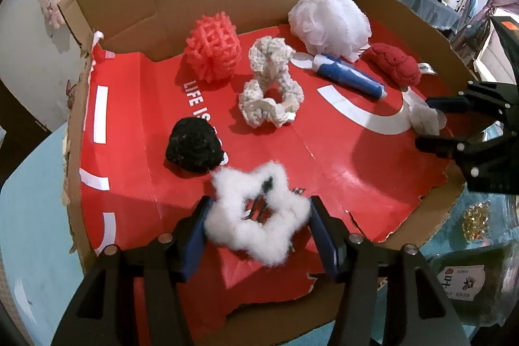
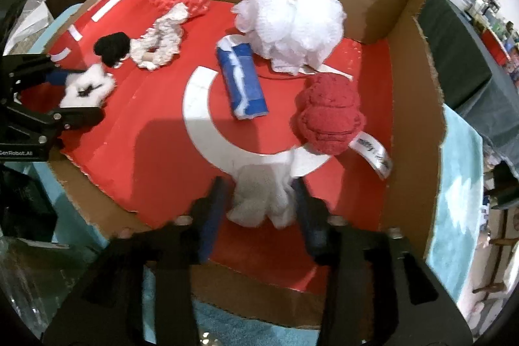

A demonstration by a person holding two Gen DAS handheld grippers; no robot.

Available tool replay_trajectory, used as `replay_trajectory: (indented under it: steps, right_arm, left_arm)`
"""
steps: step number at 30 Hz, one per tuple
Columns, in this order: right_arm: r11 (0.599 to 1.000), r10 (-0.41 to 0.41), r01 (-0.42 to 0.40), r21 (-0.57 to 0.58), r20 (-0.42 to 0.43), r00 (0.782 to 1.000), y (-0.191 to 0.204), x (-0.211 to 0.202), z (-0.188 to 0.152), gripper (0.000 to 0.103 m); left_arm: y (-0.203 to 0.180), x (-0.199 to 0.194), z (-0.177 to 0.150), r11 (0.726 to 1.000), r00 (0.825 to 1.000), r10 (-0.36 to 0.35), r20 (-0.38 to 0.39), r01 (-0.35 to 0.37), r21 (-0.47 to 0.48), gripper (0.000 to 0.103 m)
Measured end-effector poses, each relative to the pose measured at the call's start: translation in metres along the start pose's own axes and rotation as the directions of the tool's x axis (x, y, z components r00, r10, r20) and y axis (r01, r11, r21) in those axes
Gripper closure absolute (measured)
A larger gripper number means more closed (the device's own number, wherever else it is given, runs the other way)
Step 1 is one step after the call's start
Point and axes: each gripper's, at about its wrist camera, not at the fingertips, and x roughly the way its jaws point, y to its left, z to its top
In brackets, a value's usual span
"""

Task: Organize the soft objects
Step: 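Lower into the box and open the left tool while the right tool releases the tissue, then withdraw both open tools from the box back over the table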

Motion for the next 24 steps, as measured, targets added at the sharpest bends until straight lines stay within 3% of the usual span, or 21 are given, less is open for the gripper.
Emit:
replay_trajectory:
  steps: [3,12,18,24]
  right_arm:
    - [0.999,-0.045,0.045,-0.027,0.021,0.999,0.007,-0.005,0.000,0.046]
    - [0.999,-0.046,0.044,0.018,0.094,0.994,0.001,-0.045,-0.001,0.037]
    - [0.998,-0.054,0.049,0.036,0.159,0.986,0.010,-0.082,-0.010,0.032]
    - [0.998,-0.053,0.041,0.055,0.253,0.966,0.024,-0.131,-0.028,0.028]
  left_arm:
    - [-0.001,-0.010,0.002,1.000,1.000,-0.003,0.026,0.003,0.000,0.034]
    - [-0.011,-0.065,-0.003,1.000,0.986,0.010,0.164,-0.009,-0.005,0.020]
    - [-0.026,-0.113,-0.017,1.000,0.956,0.022,0.293,-0.022,-0.004,0.009]
    - [-0.043,-0.160,-0.038,0.999,0.911,0.023,0.411,-0.011,-0.032,0.002]
